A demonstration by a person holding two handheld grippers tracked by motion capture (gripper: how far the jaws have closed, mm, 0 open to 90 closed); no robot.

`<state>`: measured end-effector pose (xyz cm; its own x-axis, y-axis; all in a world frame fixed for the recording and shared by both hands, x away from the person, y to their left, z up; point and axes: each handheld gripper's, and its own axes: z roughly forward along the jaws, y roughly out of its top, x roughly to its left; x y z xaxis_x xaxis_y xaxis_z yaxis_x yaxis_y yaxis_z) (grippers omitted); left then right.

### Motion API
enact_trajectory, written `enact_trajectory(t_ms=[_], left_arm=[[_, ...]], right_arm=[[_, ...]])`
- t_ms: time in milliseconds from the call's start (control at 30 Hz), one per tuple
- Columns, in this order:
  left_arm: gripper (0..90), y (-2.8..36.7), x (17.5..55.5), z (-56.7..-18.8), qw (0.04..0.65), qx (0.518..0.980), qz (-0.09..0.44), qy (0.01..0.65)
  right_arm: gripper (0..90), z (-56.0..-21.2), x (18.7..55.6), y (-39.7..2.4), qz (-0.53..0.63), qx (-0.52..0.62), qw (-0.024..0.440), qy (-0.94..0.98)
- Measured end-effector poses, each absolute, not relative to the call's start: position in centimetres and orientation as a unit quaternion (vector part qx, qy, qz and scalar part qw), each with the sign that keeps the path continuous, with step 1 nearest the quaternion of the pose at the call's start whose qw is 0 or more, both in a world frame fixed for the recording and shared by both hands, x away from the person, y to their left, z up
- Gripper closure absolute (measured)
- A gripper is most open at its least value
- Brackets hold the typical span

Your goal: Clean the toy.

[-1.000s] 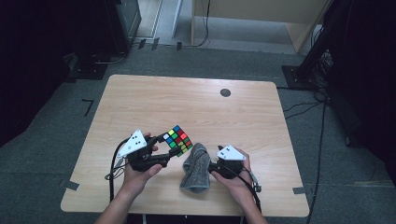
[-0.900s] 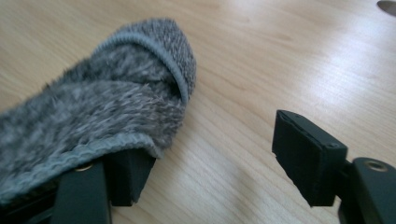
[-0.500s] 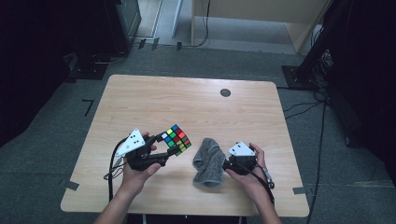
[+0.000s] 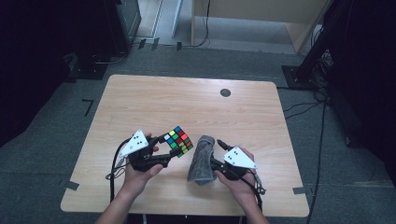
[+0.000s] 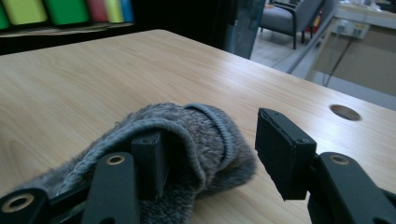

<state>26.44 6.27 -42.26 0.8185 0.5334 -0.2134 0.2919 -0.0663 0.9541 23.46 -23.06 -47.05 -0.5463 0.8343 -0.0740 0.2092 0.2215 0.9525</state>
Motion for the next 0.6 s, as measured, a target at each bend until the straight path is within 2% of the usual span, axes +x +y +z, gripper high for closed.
enact_trajectory(t_ms=[67, 133, 200, 267, 433, 600], left_arm=[[34.7, 6.3, 26.4, -42.2, 0.621, 0.723, 0.096, 0.285], [34.7, 6.4, 26.4, -42.2, 0.622, 0.723, 0.096, 0.285], [34.7, 6.4, 26.5, -42.2, 0.622, 0.723, 0.097, 0.285], [34.7, 6.5, 26.5, -42.2, 0.622, 0.723, 0.097, 0.285], [34.8, 6.4, 26.5, -42.3, 0.62, 0.724, 0.096, 0.285], [34.7, 6.7, 26.5, -42.2, 0.623, 0.721, 0.097, 0.287]], right_arm=[[46.4, -47.6, 23.4, -22.2, 0.508, 0.352, 0.294, 0.729], [38.9, -48.3, 23.8, -21.4, 0.482, 0.346, 0.269, 0.759], [31.0, -49.3, 24.2, -21.1, 0.43, 0.346, 0.274, 0.788], [27.2, -50.1, 24.5, -21.4, 0.404, 0.349, 0.271, 0.801], [22.3, -50.1, 24.8, -22.7, 0.402, 0.363, 0.243, 0.805], [20.5, -48.6, 24.5, -24.7, 0.416, 0.354, 0.23, 0.805]])
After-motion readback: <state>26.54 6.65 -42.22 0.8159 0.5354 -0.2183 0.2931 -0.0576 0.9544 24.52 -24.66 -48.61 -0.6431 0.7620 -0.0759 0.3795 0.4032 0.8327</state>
